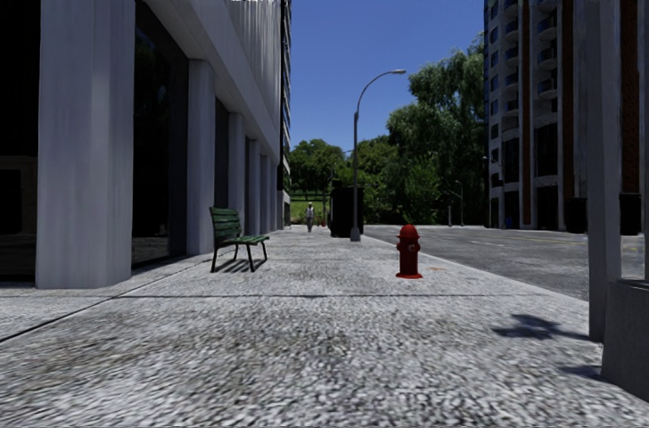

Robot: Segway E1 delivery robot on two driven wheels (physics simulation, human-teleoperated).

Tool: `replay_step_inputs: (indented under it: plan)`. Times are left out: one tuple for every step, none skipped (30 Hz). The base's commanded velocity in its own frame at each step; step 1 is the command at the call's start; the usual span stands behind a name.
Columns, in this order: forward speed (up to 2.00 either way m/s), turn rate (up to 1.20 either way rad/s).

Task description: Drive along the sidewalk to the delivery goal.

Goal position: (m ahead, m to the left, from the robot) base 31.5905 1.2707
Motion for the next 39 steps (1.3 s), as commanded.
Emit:
replay_step_inputs:
  plan:
    - [1.75, 0.00]
    - [1.75, 0.00]
    - [1.75, 0.00]
    - [1.75, 0.00]
    - [1.75, 0.00]
    - [1.75, 0.00]
    - [1.75, 0.00]
    - [1.75, 0.00]
    - [1.75, 0.00]
    - [1.75, 0.00]
    - [1.75, 0.00]
    - [1.75, 0.00]
    - [1.75, 0.00]
    - [1.75, 0.00]
    - [1.75, 0.00]
    - [1.75, 0.00]
    - [1.75, 0.00]
    - [1.75, 0.00]
    - [1.75, 0.00]
    - [1.75, 0.00]
    - [1.75, 0.00]
    - [1.75, 0.00]
    - [1.75, 0.00]
    - [1.75, 0.00]
    - [1.75, 0.00]
    - [1.75, 0.00]
    - [1.75, 0.00]
    - [1.75, 0.00]
    - [1.75, 0.00]
    - [1.75, 0.00]
    - [1.75, 0.00]
    - [1.75, 0.00]
    - [1.75, 0.00]
    - [1.75, 0.00]
    - [1.75, 0.00]
    - [1.75, 0.00]
    - [1.75, 0.00]
    - [1.75, 0.00]
    - [1.75, 0.00]
